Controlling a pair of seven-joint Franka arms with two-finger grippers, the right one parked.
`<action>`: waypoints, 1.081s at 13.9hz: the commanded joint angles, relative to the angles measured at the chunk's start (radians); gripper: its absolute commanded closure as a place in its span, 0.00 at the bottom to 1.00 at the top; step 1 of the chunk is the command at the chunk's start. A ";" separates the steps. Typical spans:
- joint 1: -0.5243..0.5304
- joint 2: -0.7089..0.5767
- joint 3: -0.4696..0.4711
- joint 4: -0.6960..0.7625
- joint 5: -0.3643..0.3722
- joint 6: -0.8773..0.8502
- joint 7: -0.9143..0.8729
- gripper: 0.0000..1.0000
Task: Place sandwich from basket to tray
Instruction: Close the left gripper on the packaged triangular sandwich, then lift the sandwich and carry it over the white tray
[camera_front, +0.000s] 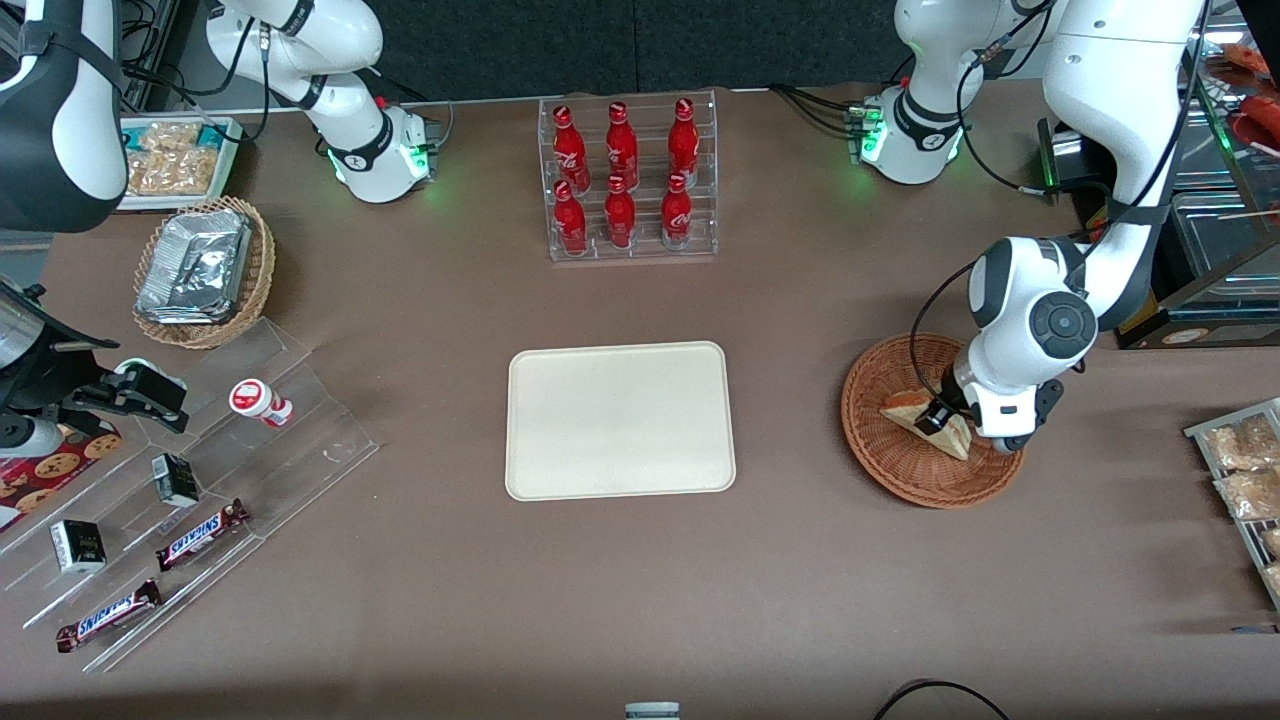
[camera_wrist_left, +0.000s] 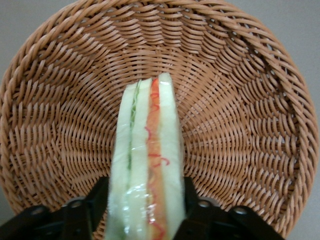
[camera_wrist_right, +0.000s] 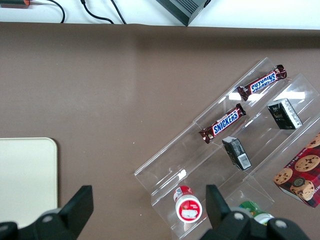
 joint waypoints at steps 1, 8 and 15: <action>-0.008 -0.008 0.004 0.003 -0.005 0.019 -0.015 1.00; -0.019 -0.086 -0.083 0.250 -0.069 -0.339 0.178 1.00; -0.198 -0.017 -0.254 0.556 -0.016 -0.514 0.195 1.00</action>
